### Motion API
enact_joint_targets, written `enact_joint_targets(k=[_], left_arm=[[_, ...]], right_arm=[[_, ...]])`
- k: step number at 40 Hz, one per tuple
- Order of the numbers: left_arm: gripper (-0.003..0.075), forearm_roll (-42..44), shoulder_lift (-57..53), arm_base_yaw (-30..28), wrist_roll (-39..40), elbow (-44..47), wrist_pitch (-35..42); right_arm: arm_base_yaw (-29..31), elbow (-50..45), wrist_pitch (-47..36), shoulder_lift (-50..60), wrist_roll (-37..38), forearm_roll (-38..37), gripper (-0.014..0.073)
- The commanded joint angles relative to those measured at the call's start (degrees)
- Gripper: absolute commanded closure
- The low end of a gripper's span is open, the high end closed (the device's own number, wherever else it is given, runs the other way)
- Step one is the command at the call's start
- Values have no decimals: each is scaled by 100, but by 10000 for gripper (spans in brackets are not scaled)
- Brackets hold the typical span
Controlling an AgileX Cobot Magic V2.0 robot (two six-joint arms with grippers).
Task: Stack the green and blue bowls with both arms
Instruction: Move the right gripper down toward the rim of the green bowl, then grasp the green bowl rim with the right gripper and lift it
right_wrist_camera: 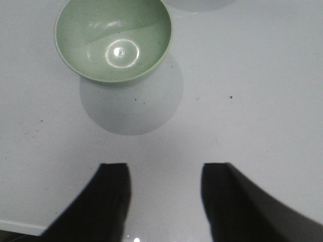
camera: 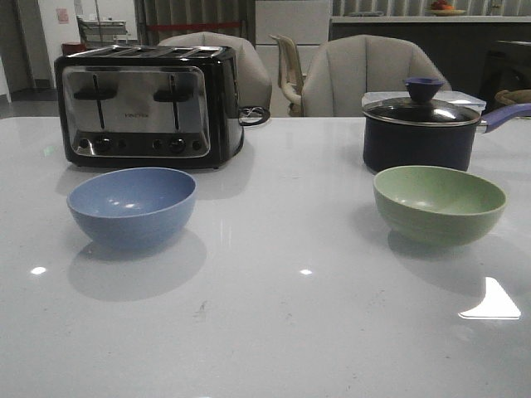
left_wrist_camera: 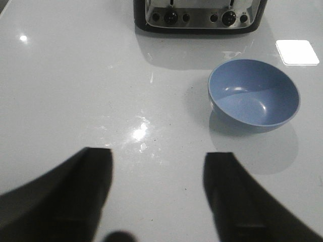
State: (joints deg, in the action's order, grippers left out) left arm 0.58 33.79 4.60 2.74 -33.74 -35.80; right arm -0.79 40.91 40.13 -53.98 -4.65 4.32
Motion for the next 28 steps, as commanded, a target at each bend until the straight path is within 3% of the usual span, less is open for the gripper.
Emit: enact_joint_targets(k=[1,28], left_arm=[[64,-3,43,32,33,-160,444],[62,-3,43,32,33,-160,484]], right_arm=[[33,196,-647,-290,-36,-32,-36],[33,2599,-667,-4049,-36,180,-15]])
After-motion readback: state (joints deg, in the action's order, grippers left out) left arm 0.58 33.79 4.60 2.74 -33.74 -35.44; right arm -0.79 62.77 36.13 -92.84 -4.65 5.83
